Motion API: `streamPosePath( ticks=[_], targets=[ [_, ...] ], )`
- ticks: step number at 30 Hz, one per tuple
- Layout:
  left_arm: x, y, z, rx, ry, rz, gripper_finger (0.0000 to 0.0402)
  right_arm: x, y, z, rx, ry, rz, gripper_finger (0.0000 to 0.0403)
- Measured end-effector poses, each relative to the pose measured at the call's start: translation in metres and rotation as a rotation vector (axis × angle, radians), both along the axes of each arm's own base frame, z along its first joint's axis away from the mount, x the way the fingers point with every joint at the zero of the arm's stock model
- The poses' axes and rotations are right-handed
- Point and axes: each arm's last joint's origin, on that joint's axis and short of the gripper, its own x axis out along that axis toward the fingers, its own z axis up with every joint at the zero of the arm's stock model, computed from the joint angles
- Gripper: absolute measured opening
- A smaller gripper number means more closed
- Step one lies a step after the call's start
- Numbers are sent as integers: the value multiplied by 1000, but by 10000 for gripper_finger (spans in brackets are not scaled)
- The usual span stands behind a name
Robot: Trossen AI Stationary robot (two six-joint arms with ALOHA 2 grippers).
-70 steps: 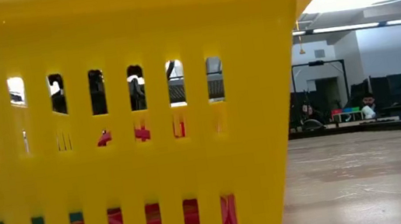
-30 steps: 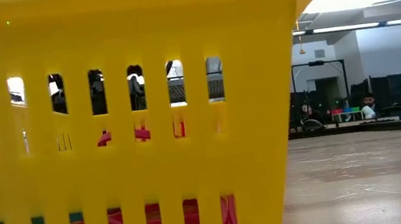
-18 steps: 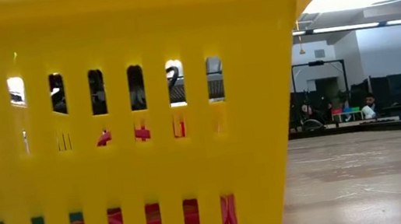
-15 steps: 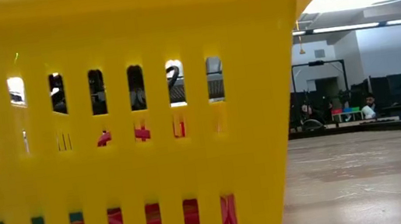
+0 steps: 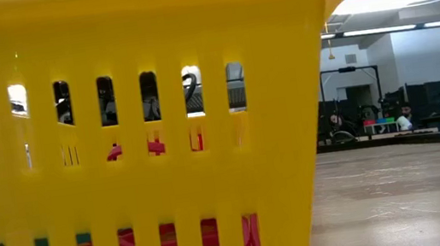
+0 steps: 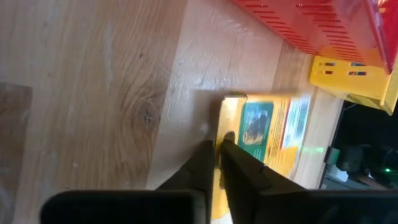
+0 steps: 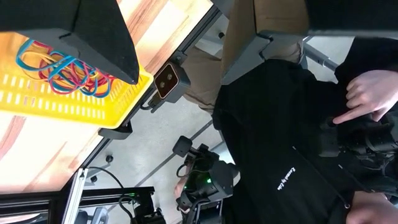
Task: Pick & Place Office Desk Supplies
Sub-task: Put the crayon into the top yellow bin
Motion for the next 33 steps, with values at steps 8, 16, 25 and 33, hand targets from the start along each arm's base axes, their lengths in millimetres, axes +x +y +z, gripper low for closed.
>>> streamPosePath(
  ticks=[8, 16, 25, 33],
  targets=[
    [0, 0, 0, -18, -2, -2, 8, 0, 0, 0, 0, 0, 0, 223],
    [-3, -1, 11, -55, -12, 10, 4, 0, 0, 0, 0, 0, 0, 223],
    [-11, -2, 39, -70, -28, 45, 3, 0, -1, 0, 0, 0, -3, 223],
    [-22, -4, 65, -86, -32, 92, 3, 5, -10, 0, -12, -7, -81, 223]
  ],
)
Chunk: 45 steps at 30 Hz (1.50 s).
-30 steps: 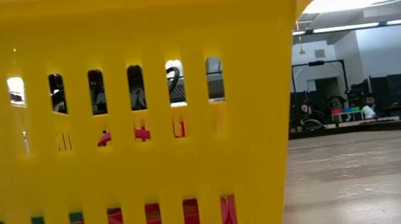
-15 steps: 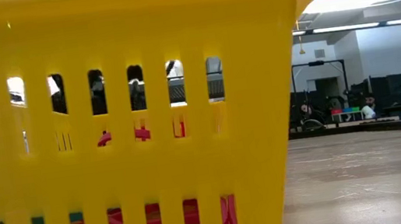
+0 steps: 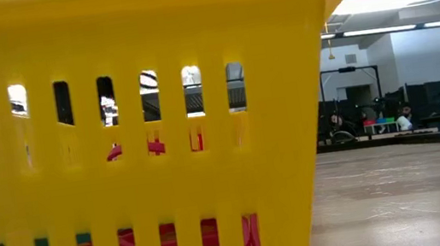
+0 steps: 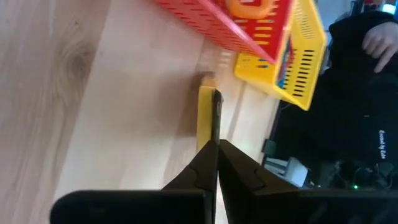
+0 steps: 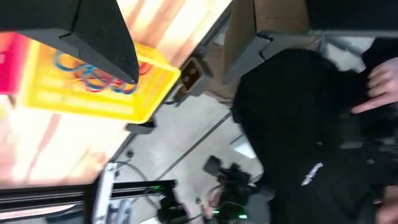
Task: Pick & Place Office Desk Supplies
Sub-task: Put the crayon into the top yellow bin
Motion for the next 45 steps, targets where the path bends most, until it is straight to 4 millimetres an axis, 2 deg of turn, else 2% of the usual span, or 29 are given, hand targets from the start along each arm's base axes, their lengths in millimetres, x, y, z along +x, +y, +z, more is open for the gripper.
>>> streamPosePath(
  ticks=[8, 15, 23, 29, 31, 35, 40, 45],
  targets=[
    [-14, -2, 28, -16, -36, 46, 3, 8, -17, 0, -16, -5, -117, 223],
    [-24, -4, 49, -27, -97, 78, 3, 20, -36, -7, -86, -44, -309, 223],
    [-27, -5, 65, -55, -176, 94, 3, 45, -57, -24, -50, -170, -382, 223],
    [-21, -6, 75, -116, -269, 94, 2, 84, -64, -37, -31, -144, -357, 223],
    [-18, -9, 77, -125, -297, 83, 3, 97, -64, -37, -22, -155, -340, 223],
    [-16, -18, 80, -146, -307, 58, 2, 111, -69, -36, -14, -168, -337, 223],
    [-13, -27, 83, -157, -331, 42, 2, 119, -75, -27, -17, -184, -359, 223],
    [-11, -28, 85, -140, -363, 51, 2, 130, -70, -15, -46, -191, -351, 223]
  ],
)
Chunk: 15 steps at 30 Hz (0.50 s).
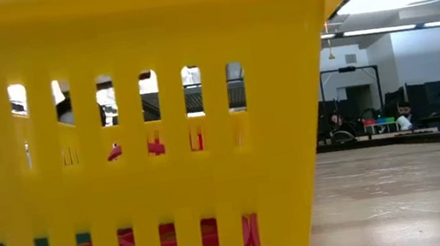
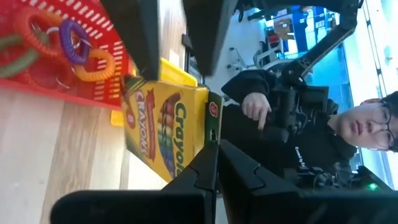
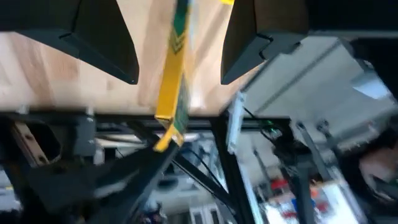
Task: Pick & Place Office Desk Supplies
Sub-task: Put the crayon into the top yellow bin
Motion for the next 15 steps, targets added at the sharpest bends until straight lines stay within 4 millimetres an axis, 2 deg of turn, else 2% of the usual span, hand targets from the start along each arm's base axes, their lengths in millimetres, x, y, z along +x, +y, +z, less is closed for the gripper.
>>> streamPosePath(
  ticks=[7, 15],
  targets=[
    [3, 0, 4, 11, -55, 11, 2, 7, 6, 10, -48, 8, 2, 223],
    [4, 1, 6, 19, -82, 16, 2, 7, 6, 7, -46, 27, 1, 212]
  ],
)
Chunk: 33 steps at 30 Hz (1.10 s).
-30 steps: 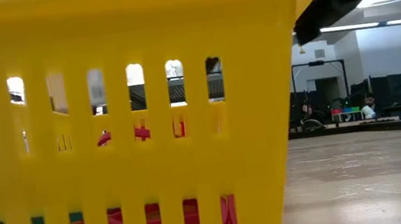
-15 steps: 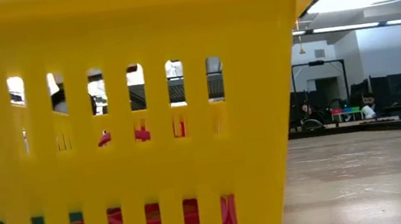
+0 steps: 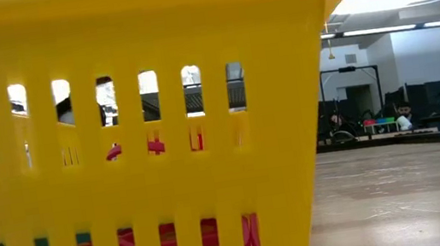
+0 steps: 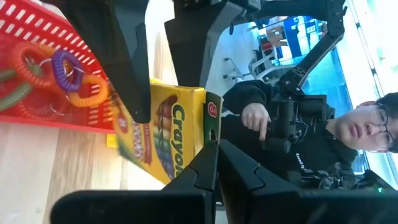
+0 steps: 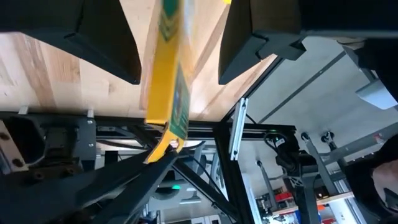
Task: Pick & Place Office Desk Supplies
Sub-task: Put the crayon into the top yellow bin
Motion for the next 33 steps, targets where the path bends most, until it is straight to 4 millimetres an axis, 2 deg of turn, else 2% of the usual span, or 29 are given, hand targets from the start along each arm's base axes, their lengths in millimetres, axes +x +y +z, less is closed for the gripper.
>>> streamPosePath(
  ticks=[13, 24, 29, 33],
  targets=[
    [1, 0, 1, 5, -13, 7, 2, 0, 0, 0, 1, -2, 3, 100],
    [1, 0, 0, 8, -9, 12, 2, 0, -1, -1, 0, 6, -1, 31],
    [1, 0, 1, 11, -19, 14, 5, 0, -1, 0, 0, 6, 0, 26],
    [3, 1, 4, 20, -56, 28, 22, 0, 0, -1, 10, 17, 1, 37]
  ],
)
